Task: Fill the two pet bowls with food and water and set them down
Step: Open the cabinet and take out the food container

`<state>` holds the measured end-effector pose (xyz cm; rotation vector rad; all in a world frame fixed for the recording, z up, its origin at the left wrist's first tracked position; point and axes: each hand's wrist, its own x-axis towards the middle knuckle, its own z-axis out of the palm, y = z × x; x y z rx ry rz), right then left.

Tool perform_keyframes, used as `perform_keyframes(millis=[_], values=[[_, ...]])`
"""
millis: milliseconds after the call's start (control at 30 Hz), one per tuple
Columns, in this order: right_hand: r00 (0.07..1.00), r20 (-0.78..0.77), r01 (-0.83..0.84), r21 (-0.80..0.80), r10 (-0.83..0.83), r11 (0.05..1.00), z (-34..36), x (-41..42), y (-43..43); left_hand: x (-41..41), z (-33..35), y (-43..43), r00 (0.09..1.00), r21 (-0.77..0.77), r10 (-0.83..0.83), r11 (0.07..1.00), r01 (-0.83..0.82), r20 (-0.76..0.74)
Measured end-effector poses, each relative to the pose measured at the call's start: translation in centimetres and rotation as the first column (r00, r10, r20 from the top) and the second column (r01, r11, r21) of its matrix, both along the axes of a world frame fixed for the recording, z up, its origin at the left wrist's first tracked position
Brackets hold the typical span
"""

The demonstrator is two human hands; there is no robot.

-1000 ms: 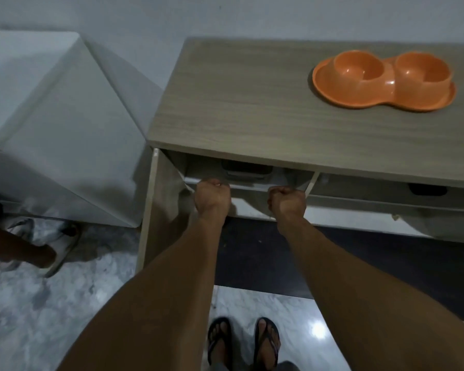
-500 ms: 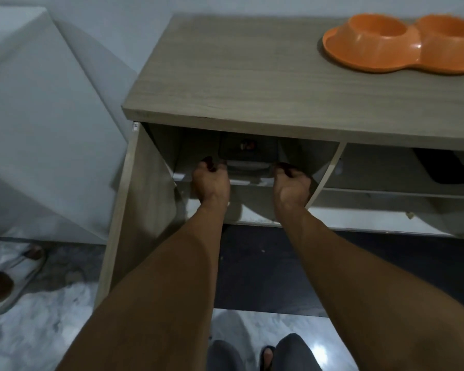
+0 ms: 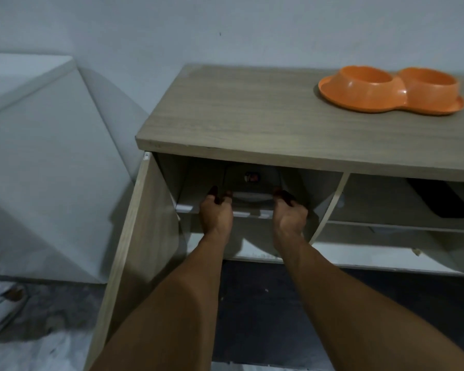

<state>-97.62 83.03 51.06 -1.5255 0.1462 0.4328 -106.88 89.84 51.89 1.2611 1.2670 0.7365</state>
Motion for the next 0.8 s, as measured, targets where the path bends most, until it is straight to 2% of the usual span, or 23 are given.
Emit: perform_keyframes(millis=[167, 300, 567, 667, 800], values=[[0.997, -0.071, -0.011, 0.05, 0.015, 0.999, -0.5, 0.5, 0.3, 1.1, -0.5, 0.6, 0.999, -0.061, -0.033, 0.998, 0.034, 0.006], [0.996, -0.052, -0.068, 0.023, 0.069, 0.997, -0.6, 0.7, -0.1, 1.3, -0.6, 0.7, 0.999, -0.083, -0.045, 0.996, 0.044, -0.01], [0.998, -0.043, -0.047, -0.155, 0.041, 0.987, 0.4, -0.7, -2.2, -0.1, 0.9, -1.4, 0.998, -0.095, -0.06, 0.994, 0.06, -0.001], [0.995, -0.086, -0.07, -0.132, 0.059, 0.989, 0.2, -1.8, -3.5, -1.0, 2.2, -3.0, 0.999, -0.168, -0.022, 0.985, 0.027, 0.032], [0.986, -0.162, -0.064, -0.1, 0.047, 0.993, 3.1, -3.9, -6.3, -2.8, 3.9, -5.5, 0.998, -0.242, 0.001, 0.97, 0.014, 0.063]])
